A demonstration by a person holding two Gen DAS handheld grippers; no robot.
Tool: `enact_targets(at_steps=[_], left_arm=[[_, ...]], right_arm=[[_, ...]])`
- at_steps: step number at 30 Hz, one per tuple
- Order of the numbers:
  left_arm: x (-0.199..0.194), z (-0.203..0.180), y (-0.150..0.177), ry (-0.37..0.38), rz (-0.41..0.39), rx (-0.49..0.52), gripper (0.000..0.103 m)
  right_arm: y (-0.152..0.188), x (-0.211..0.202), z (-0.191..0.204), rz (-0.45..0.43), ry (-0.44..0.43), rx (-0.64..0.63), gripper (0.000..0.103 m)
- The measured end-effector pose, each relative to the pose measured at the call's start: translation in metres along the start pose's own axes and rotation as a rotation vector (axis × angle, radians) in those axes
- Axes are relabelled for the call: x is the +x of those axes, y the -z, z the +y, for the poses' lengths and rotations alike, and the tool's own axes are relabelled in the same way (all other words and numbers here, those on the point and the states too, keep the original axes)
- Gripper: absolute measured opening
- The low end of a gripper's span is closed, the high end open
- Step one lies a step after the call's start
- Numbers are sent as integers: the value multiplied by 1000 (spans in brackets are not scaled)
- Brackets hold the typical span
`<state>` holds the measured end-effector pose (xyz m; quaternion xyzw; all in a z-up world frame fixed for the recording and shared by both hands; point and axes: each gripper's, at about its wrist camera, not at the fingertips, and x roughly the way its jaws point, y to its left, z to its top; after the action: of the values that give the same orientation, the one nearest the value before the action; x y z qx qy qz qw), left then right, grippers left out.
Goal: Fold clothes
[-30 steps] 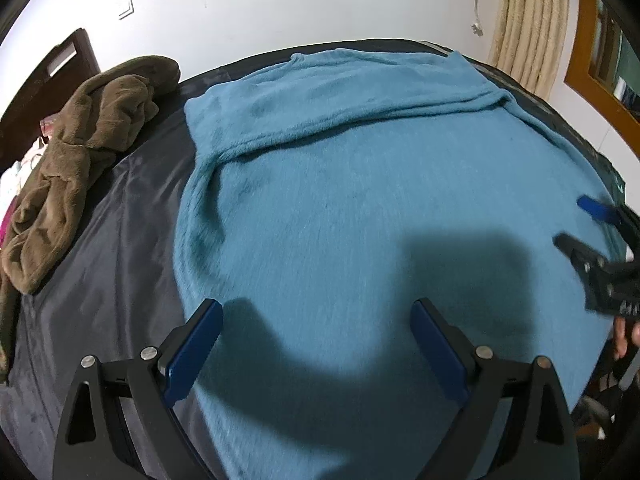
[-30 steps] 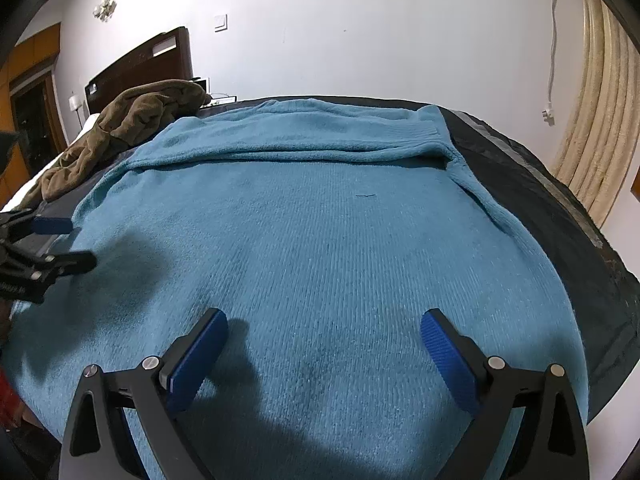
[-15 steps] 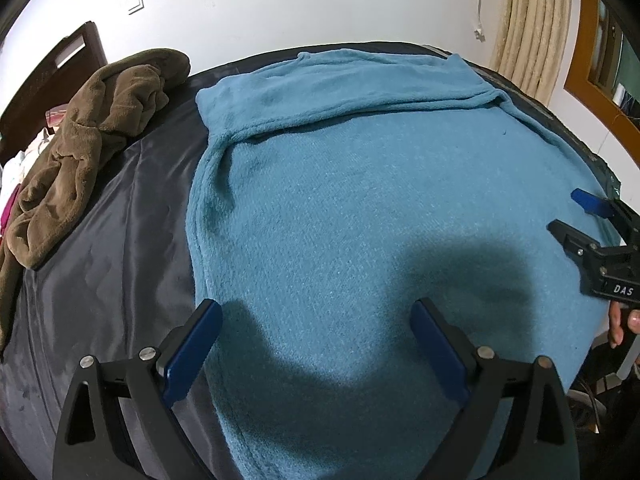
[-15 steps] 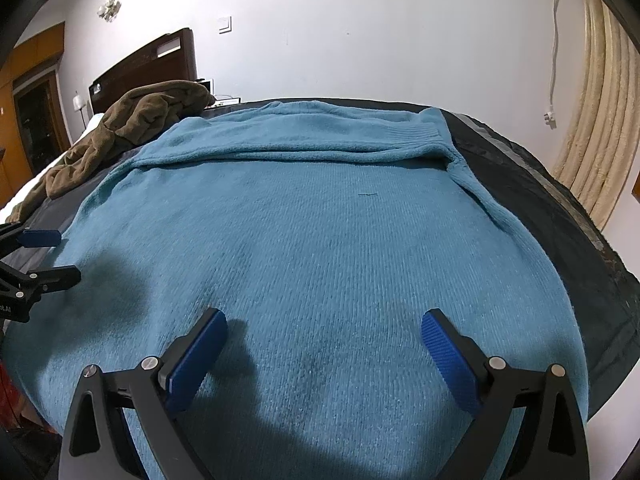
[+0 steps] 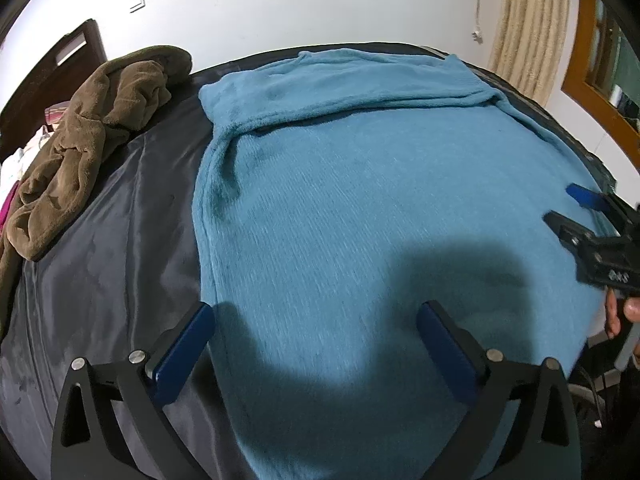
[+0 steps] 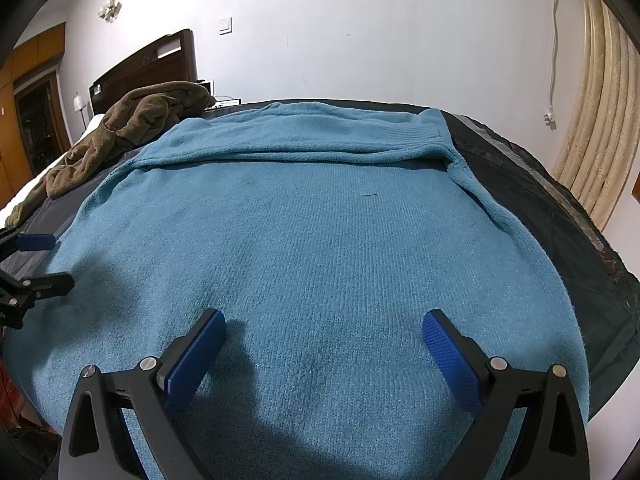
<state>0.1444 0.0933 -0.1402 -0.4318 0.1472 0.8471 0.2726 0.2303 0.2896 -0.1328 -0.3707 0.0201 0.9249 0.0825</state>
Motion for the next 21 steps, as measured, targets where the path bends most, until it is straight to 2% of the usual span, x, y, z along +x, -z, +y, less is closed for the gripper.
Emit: enact_targets(at_steps=[8, 12, 17, 21], left_arm=[[-31, 1, 30, 140, -23, 47, 102], [-48, 3, 39, 184, -46, 74, 102], [-65, 16, 42, 190, -63, 65, 102], [-65, 27, 45, 146, -44, 32, 102]], right_arm=[[2, -1, 1, -9, 3, 1, 101], [2, -1, 0, -7, 2, 0, 101], [2, -2, 0, -6, 2, 0, 101], [3, -4, -3, -10, -4, 7, 101]])
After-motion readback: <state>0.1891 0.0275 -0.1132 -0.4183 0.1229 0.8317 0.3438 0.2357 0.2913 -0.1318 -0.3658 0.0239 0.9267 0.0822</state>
